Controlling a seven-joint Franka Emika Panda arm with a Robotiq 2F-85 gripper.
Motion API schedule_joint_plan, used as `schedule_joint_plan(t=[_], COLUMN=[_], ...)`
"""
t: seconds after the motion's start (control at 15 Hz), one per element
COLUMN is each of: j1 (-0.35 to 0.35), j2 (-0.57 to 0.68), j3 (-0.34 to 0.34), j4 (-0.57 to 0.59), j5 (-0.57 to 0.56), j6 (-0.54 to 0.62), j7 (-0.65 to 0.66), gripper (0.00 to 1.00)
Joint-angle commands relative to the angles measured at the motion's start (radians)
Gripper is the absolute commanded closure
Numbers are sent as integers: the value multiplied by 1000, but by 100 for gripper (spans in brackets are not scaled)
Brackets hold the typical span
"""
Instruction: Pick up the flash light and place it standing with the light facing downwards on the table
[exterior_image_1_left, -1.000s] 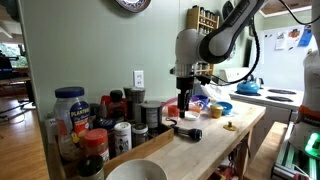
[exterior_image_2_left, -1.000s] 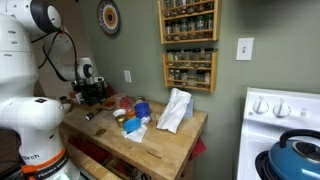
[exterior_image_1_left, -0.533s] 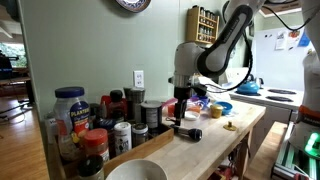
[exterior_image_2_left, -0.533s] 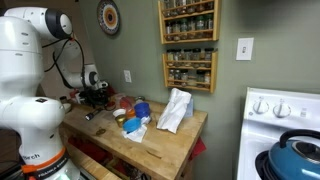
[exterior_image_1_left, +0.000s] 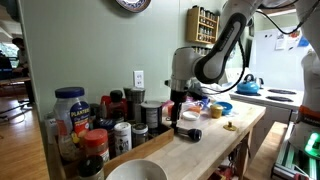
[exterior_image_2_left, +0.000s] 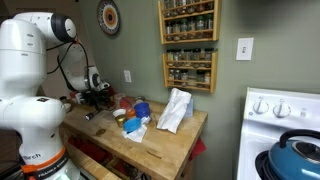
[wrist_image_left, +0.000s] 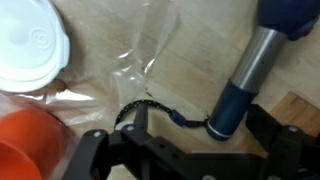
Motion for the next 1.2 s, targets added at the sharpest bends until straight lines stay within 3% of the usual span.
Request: schedule_joint_plan(t=[0.0, 0.33, 0.4, 0.53, 0.67, 1.13], j1=[15, 14, 9, 7, 0, -17], j2=[40, 70, 77, 90, 99, 85], j3=[-8, -7, -4, -5, 0, 10], j4=[28, 52, 55, 60, 63, 65], j5=[-19, -16, -9, -2, 13, 66], j6=[13, 3, 0, -6, -10, -21], j7=[-61, -133, -147, -158, -168, -159], gripper=[0, 0, 5, 29, 36, 90])
